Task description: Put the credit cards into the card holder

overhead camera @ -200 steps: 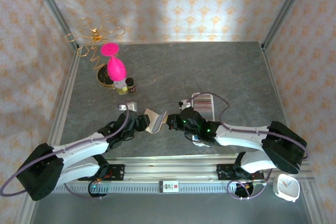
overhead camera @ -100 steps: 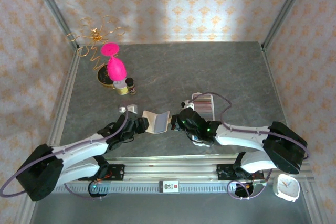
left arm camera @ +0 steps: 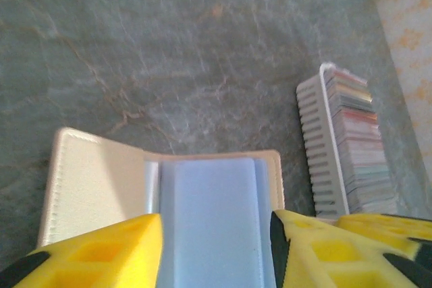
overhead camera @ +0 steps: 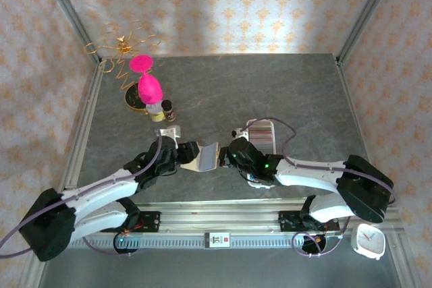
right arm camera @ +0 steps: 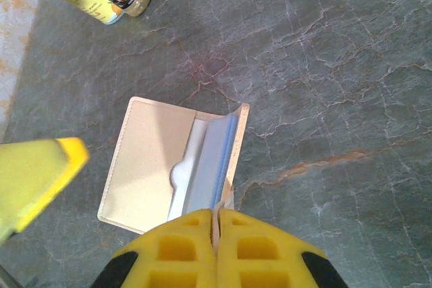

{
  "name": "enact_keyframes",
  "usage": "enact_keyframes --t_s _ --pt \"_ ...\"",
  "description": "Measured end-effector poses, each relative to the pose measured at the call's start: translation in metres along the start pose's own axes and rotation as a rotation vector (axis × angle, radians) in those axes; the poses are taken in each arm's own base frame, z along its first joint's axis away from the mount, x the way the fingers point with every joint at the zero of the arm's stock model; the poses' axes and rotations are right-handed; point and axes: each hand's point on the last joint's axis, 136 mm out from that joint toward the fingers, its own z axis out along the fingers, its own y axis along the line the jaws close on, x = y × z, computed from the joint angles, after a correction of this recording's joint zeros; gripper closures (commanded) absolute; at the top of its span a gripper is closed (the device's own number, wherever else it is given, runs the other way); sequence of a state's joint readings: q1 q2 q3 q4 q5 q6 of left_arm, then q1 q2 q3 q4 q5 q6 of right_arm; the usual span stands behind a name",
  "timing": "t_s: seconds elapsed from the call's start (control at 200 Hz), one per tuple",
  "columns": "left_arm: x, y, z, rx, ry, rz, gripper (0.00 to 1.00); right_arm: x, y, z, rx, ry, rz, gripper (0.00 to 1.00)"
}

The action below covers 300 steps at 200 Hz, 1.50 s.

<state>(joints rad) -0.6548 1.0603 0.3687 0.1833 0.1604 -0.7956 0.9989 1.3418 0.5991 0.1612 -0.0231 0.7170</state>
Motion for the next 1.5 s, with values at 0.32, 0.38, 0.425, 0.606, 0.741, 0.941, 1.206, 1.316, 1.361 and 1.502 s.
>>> enact_keyframes --t_s 0.32,0.38,0.425,0.606,0.741,0.941,1.206,1.316,1.361,1.502 --pt "0.029 0.000 0.032 0.038 0.133 -0.018 0.45 0.000 0.001 0.000 -0.005 0.000 0.001 1.00" --pt "0.032 -0.001 0.036 0.047 0.147 -0.023 0.45 0.000 0.001 0.000 -0.005 0.000 0.001 1.00" --pt "0.034 -0.001 0.038 0.052 0.153 -0.027 0.45 0.000 0.001 0.000 -0.006 0.000 0.001 1.00" --pt "0.038 0.002 0.044 0.048 0.165 -0.037 0.43 -0.001 0.002 0.000 -0.007 -0.001 0.001 1.00" --pt "0.045 0.008 0.047 0.044 0.176 -0.047 0.43 -0.002 0.005 0.000 -0.019 -0.008 0.004 1.00" --pt "0.044 0.005 0.051 0.071 0.166 -0.048 0.45 -0.004 0.009 -0.001 -0.037 -0.013 0.007 1.00" --pt "0.048 0.010 0.050 0.062 0.171 -0.049 0.59 -0.006 0.011 -0.002 -0.046 -0.017 0.009 1.00" --pt "0.049 0.011 0.050 0.056 0.171 -0.049 0.64 -0.007 0.010 -0.002 -0.041 -0.022 0.012 1.00" --pt "0.049 0.013 0.050 0.049 0.171 -0.049 0.65 -0.007 0.009 -0.002 -0.034 -0.025 0.014 1.00" --pt "0.049 0.018 0.048 0.032 0.163 -0.048 0.72 -0.007 0.003 -0.002 -0.007 -0.032 0.027 1.00"
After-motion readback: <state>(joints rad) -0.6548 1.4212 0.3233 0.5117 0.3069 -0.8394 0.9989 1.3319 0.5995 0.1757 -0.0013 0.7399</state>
